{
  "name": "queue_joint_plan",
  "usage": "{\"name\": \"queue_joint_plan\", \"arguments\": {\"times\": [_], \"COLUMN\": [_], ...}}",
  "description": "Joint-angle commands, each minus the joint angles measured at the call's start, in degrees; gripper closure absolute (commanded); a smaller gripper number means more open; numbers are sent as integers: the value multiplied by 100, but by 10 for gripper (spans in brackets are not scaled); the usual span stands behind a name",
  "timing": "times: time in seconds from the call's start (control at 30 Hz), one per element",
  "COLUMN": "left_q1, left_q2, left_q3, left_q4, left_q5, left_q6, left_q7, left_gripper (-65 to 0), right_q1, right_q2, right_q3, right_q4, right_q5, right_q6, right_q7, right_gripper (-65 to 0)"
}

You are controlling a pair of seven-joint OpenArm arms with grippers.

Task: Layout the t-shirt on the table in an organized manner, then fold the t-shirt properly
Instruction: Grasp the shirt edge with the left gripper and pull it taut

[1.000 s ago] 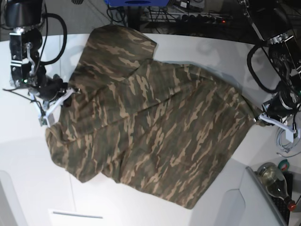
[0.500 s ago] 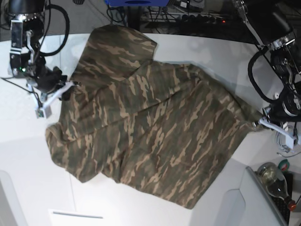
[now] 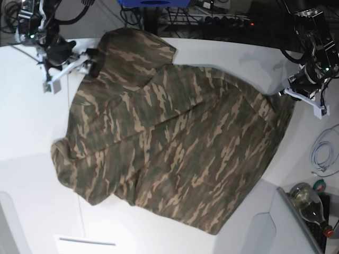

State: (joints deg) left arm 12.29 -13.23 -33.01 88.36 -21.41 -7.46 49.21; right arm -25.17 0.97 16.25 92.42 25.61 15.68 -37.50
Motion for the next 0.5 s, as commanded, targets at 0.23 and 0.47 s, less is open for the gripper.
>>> {"name": "queue_joint_plan", "arguments": {"times": [0.23,0.47], "left_q1": [-3,-12], "left_q2": [-88,-96], "left_q3": [-26,-26], "left_q4": [127,136], "left_q5": [-53,-70], "left_q6": [-14,-14], "left_q7": [-205,-205], "left_gripper": [0,0], "right_q1": [60,77], "right_q2": [83,74], "right_q3": [-575,-1076], "right_q4": [-596,-658], "right_q5": [20,20], "right_q6": [80,89], "right_q7": [123,114], "right_gripper": [-524,-506]}}
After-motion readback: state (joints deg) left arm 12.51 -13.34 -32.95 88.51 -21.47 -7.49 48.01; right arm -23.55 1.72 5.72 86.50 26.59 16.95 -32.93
